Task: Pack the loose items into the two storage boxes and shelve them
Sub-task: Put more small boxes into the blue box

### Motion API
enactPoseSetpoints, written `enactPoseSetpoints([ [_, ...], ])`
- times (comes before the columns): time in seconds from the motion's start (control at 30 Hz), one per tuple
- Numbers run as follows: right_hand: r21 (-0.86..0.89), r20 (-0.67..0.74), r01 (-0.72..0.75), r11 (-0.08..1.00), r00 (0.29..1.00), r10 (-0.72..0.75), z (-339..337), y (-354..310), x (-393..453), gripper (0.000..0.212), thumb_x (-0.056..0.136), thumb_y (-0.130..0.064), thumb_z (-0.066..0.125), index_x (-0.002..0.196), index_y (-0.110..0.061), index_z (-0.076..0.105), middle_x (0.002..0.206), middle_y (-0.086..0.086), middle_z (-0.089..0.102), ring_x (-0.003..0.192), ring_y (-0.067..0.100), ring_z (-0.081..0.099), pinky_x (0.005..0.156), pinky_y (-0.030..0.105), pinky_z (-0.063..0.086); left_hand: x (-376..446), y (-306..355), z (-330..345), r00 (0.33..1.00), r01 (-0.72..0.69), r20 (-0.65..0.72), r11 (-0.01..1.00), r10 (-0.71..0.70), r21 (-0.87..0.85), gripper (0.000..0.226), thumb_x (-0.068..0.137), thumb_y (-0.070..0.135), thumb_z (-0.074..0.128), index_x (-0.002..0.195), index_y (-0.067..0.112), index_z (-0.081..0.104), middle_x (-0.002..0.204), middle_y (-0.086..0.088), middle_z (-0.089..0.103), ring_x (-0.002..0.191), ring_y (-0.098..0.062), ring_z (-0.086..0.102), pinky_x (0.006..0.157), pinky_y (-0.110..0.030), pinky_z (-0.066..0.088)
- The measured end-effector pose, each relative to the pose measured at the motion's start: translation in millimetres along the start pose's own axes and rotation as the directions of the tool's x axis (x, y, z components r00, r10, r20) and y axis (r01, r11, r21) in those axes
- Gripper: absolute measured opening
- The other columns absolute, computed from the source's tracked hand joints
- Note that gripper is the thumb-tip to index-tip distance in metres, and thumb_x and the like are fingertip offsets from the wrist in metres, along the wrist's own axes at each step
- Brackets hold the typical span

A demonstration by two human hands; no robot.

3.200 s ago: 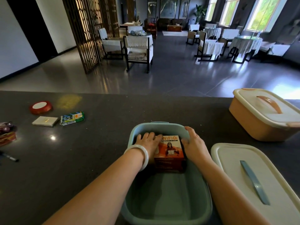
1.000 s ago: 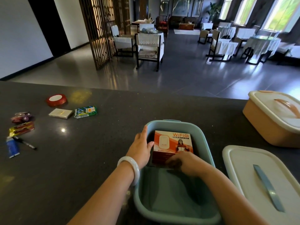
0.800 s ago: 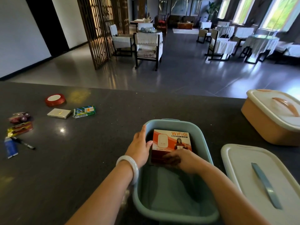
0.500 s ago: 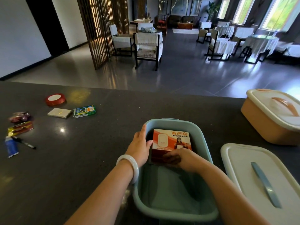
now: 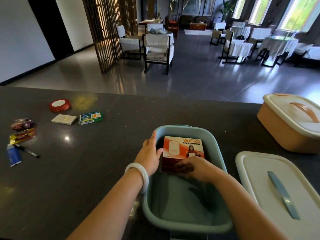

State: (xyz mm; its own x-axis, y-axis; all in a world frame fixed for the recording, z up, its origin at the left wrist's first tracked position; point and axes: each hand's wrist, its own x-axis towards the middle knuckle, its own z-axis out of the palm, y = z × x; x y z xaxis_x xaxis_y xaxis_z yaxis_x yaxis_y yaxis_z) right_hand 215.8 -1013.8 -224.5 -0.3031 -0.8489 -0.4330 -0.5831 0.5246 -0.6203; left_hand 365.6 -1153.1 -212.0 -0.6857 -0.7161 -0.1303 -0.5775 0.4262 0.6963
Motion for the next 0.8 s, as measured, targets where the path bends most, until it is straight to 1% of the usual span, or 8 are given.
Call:
enactPoseSetpoints([
  [0.17,-0.009,0.010,0.009,1.000,1.000,-0.009,-1.5,-1.4,-0.9,0.050,0.088,-0.009,0.063,0.124,-0.043,0.057,0.124,-0.013,0.059,0.116,0.009,0.055,0.108,0.041,0.040,-1.3,0.1,0.5,1.000,0.004,-0.007,1.000,-0.004,0.020,0.069,0.100,0.035,0.043,0.151,0.040,-0.004,0.152,-0.002,0.026,0.115,-0.017,0.054,0.072,-0.023,0.042],
  [0.4,-0.048,0.016,-0.012,0.999,1.000,0.013,-2.4,-3.7,-1.8,0.046,0.090,-0.014,0.061,0.124,-0.046,0.056,0.132,-0.008,0.054,0.121,0.015,0.050,0.110,0.044,0.036,-0.5,1.2,0.6,1.000,0.012,-0.003,0.999,-0.012,0.037,0.070,0.100,0.034,0.043,0.151,0.040,-0.006,0.153,-0.001,0.025,0.112,-0.016,0.054,0.063,-0.018,0.038],
  [0.5,-0.047,0.028,0.010,0.999,1.000,-0.009,-4.4,-9.9,-7.8,0.045,0.089,-0.017,0.063,0.126,-0.043,0.055,0.128,-0.011,0.056,0.118,0.010,0.051,0.109,0.040,0.038,0.2,2.8,-0.2,1.000,0.015,0.002,0.998,-0.015,0.055,0.071,0.100,0.037,0.043,0.151,0.039,-0.007,0.151,-0.002,0.026,0.111,-0.016,0.055,0.066,-0.021,0.040],
  [0.57,-0.018,0.036,0.053,0.998,0.998,-0.052,-8.1,-16.7,-13.3,0.044,0.089,-0.017,0.064,0.125,-0.039,0.057,0.123,-0.013,0.060,0.116,0.006,0.054,0.107,0.035,0.040,1.3,2.9,-2.3,1.000,0.003,0.017,0.998,-0.004,0.055,0.071,0.099,0.041,0.043,0.151,0.039,-0.005,0.150,-0.002,0.027,0.105,-0.013,0.053,0.063,-0.019,0.038],
  [0.63,0.003,0.024,0.102,0.995,0.994,-0.102,-14.7,-24.9,-17.8,0.040,0.089,-0.018,0.065,0.123,-0.038,0.060,0.115,-0.017,0.064,0.109,0.000,0.057,0.101,0.027,0.043,1.5,2.1,-7.1,1.000,-0.017,0.026,0.999,0.016,0.049,0.069,0.099,0.044,0.043,0.151,0.037,-0.001,0.149,-0.002,0.028,0.098,-0.008,0.050,0.064,-0.018,0.037],
  [0.67,0.000,0.009,0.122,0.993,0.992,-0.122,-18.7,-29.7,-19.1,0.037,0.089,-0.020,0.065,0.121,-0.039,0.062,0.110,-0.020,0.065,0.104,-0.004,0.058,0.095,0.021,0.044,1.0,1.4,-11.0,1.000,-0.023,0.022,0.999,0.022,0.042,0.067,0.098,0.045,0.043,0.152,0.036,0.002,0.149,-0.001,0.027,0.099,-0.009,0.050,0.069,-0.019,0.039],
  [0.73,-0.003,-0.065,0.156,0.988,0.986,-0.156,-26.5,-43.2,-18.5,0.032,0.089,-0.021,0.065,0.116,-0.039,0.064,0.100,-0.023,0.068,0.095,-0.010,0.059,0.084,0.013,0.041,-1.4,-1.6,-22.9,1.000,-0.014,0.003,0.999,0.014,0.038,0.065,0.098,0.048,0.041,0.152,0.032,0.009,0.153,0.000,0.023,0.116,-0.017,0.051,0.082,-0.025,0.040],
  [0.8,-0.007,-0.173,0.206,0.979,0.964,-0.204,-31.8,-61.5,-11.0,0.029,0.087,-0.017,0.067,0.110,-0.034,0.068,0.094,-0.018,0.072,0.091,-0.008,0.063,0.085,0.015,0.045,-5.9,-7.0,-40.0,1.000,0.010,-0.022,0.998,-0.009,0.066,0.064,0.098,0.048,0.042,0.152,0.028,0.014,0.156,-0.001,0.020,0.128,-0.023,0.046,0.091,-0.032,0.040],
])
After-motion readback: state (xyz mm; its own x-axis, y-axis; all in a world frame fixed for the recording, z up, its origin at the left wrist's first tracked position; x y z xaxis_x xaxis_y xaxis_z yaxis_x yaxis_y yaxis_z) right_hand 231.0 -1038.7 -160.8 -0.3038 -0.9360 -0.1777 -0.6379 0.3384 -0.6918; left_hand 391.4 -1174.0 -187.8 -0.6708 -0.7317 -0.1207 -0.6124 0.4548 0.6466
